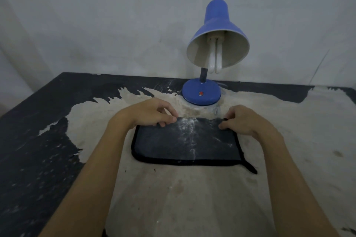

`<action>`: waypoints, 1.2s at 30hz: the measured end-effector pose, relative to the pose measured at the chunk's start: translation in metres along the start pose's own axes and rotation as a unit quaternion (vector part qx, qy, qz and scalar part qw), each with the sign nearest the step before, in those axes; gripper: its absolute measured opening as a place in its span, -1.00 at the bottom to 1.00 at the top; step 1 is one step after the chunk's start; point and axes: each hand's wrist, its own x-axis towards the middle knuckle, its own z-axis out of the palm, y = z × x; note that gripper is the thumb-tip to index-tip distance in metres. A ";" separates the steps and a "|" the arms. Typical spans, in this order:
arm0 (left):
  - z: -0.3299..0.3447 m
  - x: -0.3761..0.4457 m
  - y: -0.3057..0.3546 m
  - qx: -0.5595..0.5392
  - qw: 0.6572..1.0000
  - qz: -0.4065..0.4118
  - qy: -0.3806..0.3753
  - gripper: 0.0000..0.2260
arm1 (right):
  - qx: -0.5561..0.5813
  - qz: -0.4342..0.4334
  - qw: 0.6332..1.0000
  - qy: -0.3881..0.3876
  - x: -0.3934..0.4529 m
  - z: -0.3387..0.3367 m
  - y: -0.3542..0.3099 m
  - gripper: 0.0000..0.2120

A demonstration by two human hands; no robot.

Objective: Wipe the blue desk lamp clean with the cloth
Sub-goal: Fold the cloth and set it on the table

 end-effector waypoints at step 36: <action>-0.037 -0.033 -0.032 -0.128 0.977 -0.169 0.015 -0.76 | 0.398 -0.120 0.909 0.014 -0.011 0.074 -0.075 -0.90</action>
